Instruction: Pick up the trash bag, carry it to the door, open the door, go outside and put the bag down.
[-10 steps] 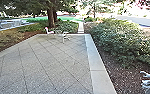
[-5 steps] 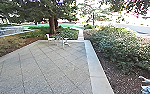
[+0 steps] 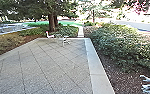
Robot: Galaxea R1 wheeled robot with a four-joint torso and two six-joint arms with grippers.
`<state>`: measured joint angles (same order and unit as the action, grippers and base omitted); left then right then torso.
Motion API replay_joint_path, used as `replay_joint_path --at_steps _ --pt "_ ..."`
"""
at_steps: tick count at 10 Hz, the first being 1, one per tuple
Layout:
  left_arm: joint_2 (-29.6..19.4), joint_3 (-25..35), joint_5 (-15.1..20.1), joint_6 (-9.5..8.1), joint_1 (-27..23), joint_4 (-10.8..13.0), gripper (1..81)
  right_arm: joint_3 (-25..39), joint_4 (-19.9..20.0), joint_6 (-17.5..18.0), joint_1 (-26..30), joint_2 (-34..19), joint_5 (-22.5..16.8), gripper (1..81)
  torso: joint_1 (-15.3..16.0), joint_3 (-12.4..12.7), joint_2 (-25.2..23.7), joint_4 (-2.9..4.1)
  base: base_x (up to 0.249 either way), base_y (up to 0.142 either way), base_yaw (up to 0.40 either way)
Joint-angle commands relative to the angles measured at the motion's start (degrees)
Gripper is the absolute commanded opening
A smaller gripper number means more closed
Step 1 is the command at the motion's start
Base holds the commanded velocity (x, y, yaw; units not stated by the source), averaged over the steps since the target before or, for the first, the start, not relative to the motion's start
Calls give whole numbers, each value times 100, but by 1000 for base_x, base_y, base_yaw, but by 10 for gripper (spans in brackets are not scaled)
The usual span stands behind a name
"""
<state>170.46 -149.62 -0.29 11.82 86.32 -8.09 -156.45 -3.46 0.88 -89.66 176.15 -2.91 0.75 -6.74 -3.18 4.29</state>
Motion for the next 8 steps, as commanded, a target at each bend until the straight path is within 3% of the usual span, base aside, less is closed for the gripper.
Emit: replay_joint_path --at_steps 1,3,4,5,8 --pt "-20 20 363 30 -190 54 811 90 30 -9 198 89 -350 811 5 520 -33 0 0 0 0" --pt "-20 20 363 22 -190 54 811 90 30 -17 198 97 -359 811 -19 800 160 0 0 0 0" --pt "-20 20 346 22 -190 54 811 99 30 -9 198 98 -359 811 -30 417 212 0 0 0 0" --pt "-20 20 329 22 -190 54 811 99 12 -26 190 107 -359 811 -30 559 225 0 0 0 0" --pt "6 -103 302 22 -199 45 811 90 3 -44 181 142 -359 811 -44 664 225 0 0 0 0"
